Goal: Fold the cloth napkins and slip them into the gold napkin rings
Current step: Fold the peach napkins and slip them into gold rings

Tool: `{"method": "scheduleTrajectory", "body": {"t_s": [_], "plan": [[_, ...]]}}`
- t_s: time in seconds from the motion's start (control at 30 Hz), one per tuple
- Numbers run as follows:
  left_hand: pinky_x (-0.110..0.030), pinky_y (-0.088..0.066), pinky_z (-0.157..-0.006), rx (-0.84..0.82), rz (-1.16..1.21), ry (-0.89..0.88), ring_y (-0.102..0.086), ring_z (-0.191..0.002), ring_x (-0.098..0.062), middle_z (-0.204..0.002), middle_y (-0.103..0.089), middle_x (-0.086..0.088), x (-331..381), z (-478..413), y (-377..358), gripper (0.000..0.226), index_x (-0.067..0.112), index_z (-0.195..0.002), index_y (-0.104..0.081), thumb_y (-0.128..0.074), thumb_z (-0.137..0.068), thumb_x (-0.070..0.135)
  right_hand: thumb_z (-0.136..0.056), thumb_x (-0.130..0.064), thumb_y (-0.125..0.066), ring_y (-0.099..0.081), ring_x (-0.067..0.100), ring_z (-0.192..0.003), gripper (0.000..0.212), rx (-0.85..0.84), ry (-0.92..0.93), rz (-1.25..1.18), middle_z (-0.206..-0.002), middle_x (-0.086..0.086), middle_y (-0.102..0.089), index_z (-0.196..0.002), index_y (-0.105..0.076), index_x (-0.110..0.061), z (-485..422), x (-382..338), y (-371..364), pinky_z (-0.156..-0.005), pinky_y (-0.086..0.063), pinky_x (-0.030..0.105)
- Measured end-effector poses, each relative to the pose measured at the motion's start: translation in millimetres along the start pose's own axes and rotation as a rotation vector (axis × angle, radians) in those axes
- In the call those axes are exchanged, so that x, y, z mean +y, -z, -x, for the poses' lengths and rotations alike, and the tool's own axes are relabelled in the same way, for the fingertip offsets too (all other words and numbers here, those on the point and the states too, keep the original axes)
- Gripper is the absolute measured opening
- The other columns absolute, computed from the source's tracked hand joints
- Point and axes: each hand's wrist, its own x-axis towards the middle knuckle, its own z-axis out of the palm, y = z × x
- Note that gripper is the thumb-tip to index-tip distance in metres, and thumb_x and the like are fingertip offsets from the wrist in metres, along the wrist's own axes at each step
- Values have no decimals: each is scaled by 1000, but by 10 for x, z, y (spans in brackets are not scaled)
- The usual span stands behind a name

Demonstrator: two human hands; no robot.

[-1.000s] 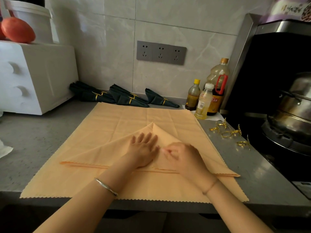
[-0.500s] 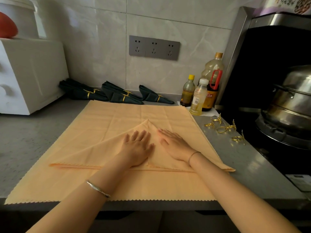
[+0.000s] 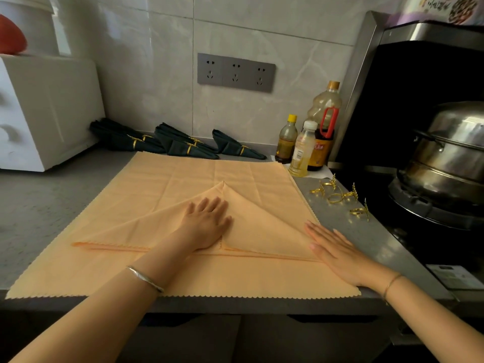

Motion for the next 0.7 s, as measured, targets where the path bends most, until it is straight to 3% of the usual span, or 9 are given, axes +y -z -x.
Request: {"method": "scheduleTrajectory", "body": {"t_s": [0.17,0.3,0.4,0.53,0.7], "plan": [[-39,-1,-118,-13,23,-39,2,-148,-19,-161,0,3,91,271,19,56,23,-153,-3,-12,-102,45,-85,-61,-3,14,-12,-136,62,93,84,-20,-150,-27,8,-143,1,-40,67,-259,77,-114,12,19],[-34,6,-118,-56,50,-154,11,-146,-14,-159,8,7,124,658,38,58,29,-152,3,-6,-99,50,-85,-65,-18,-3,-14,-134,64,38,177,-53,-144,-33,-6,-145,-18,-40,82,-483,102,-108,4,9],[-25,10,-114,-53,89,-239,11,-144,-5,-157,6,16,119,944,24,74,38,-150,0,5,-81,64,-83,-68,-22,-10,-13,-133,68,35,186,-21,-140,-34,-9,-145,-23,-39,86,-535,119,-107,-1,8],[-15,7,-112,-28,133,-309,3,-142,5,-156,-6,23,83,1143,69,68,40,-150,-11,-4,-86,62,-97,-49,-35,-15,-8,-137,51,44,194,58,-138,-35,-11,-145,-24,-39,67,-561,168,-110,-3,11],[2,14,-99,8,88,-362,1,-137,10,-156,-16,19,51,1228,112,67,32,-151,-13,-9,-90,58,-95,-24,-41,-26,-7,-133,49,57,166,46,-141,-31,-28,-142,-35,-38,41,-596,250,-108,-14,13]]}}
